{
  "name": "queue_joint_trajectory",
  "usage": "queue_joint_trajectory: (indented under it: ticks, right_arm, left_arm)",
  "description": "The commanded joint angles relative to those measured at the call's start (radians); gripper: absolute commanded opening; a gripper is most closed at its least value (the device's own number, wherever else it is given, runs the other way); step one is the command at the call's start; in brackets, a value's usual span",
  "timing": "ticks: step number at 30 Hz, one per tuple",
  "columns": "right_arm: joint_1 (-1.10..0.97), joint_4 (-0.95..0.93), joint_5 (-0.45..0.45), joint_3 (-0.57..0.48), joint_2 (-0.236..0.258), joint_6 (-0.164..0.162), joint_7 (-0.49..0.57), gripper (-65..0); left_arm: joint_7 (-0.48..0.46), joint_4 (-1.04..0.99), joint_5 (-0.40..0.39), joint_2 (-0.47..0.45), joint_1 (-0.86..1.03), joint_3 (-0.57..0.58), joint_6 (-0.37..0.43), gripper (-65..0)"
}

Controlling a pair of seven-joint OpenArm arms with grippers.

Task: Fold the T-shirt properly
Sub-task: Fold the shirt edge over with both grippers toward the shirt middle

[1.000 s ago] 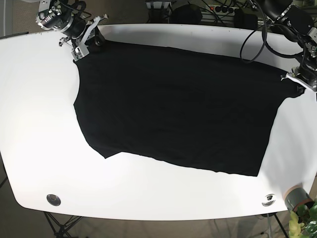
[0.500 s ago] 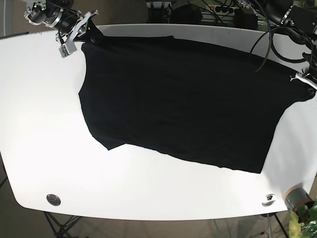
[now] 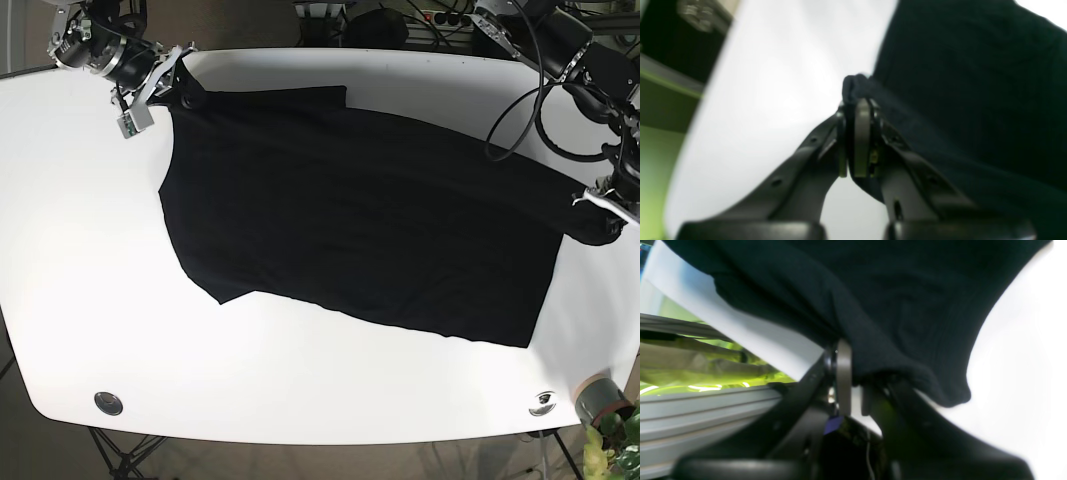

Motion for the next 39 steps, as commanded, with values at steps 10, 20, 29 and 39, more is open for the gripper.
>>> queue_joint_trajectory:
  ticks: [10,20,29,39]
  right_arm:
    - [0.101,-0.130,0.007,0.007,-0.012,0.006,0.021,-63.1]
    - [0.191,-0.170,-0.138,0.007,-0.020,0.006,0.021,-63.1]
    - [0.226,-0.186,-0.233,0.007,-0.052,0.006,0.022,-59.6]
    - [0.200,-0.082,-0.241,0.008,-0.094,0.006,0.022,-22.4]
  left_arm:
    - [-0.193,-0.257,0.023,-0.048,-0.124,0.105,0.021,-65.0]
    - [-0.345,-0.538,0.091,-0.100,-0.223,0.156,0.018,-65.0]
    - [-0.487,-0.718,0.096,-0.151,-0.240,0.286,0.019,-63.3]
    - [-0.515,-0.757,0.094,-0.179,-0.239,0.400,0.019,-24.6]
